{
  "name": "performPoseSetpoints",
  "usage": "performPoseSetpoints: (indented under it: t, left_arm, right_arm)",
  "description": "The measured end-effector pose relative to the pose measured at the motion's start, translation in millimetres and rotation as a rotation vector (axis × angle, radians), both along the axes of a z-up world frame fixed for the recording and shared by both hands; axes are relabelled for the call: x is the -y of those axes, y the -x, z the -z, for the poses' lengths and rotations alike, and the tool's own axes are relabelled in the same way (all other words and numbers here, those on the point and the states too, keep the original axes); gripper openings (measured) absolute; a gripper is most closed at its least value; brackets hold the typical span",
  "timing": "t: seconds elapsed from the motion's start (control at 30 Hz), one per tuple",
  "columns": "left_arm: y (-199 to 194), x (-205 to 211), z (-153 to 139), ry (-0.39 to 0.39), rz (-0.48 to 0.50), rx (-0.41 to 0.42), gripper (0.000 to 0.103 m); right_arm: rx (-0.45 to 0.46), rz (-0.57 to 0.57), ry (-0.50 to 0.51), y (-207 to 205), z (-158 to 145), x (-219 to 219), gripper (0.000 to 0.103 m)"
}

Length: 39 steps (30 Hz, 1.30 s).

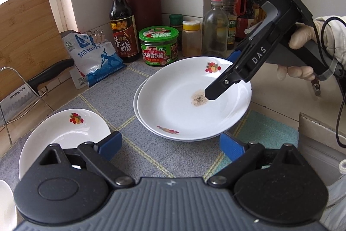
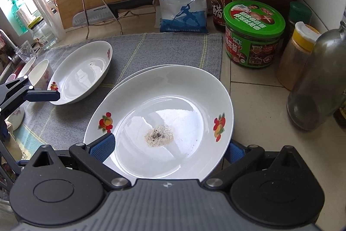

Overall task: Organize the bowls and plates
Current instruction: 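Lower the stained plate onto the other plate with the right tool, then release the stacked plates and move the right tool to the flower-print plate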

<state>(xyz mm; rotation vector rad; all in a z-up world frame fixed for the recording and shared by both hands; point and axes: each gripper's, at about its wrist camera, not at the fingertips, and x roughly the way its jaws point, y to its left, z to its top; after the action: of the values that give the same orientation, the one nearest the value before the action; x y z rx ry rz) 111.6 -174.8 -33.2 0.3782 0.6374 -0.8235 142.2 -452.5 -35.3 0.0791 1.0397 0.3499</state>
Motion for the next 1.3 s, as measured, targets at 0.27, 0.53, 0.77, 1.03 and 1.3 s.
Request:
performPoseSetpoints:
  t: [0.27,0.53,0.77,1.03,1.3]
  left_arm:
    - [12.0,-13.6,-1.8,0.017,-0.047,-0.015,0.097]
    - [17.7,-26.4,-2.8,0.023,-0.122,-0.019,0.097]
    - [14.7,-34.6,-0.4,0.027,-0.252,-0.04,0.097]
    - [13.8,-46.4,7.6,-0.026,-0.417,-0.067,0.097]
    - [19.0,-68.4,12.1,-0.103,-0.548,-0.088,0.097]
  right_arm:
    - [0.002,0.029,0.078,7.0,0.4,-10.0,0.103]
    - [0.015,0.073,0.13,21.0,0.6,-14.9,0.103]
    - [0.153,0.068,0.237,37.9,-16.0,-50.6,0.103]
    - [0.264,-0.06,0.236,34.5,-22.2,-90.4,0.103]
    - [0.294,-0.174,0.149,19.1,-25.8,-119.4,0.103]
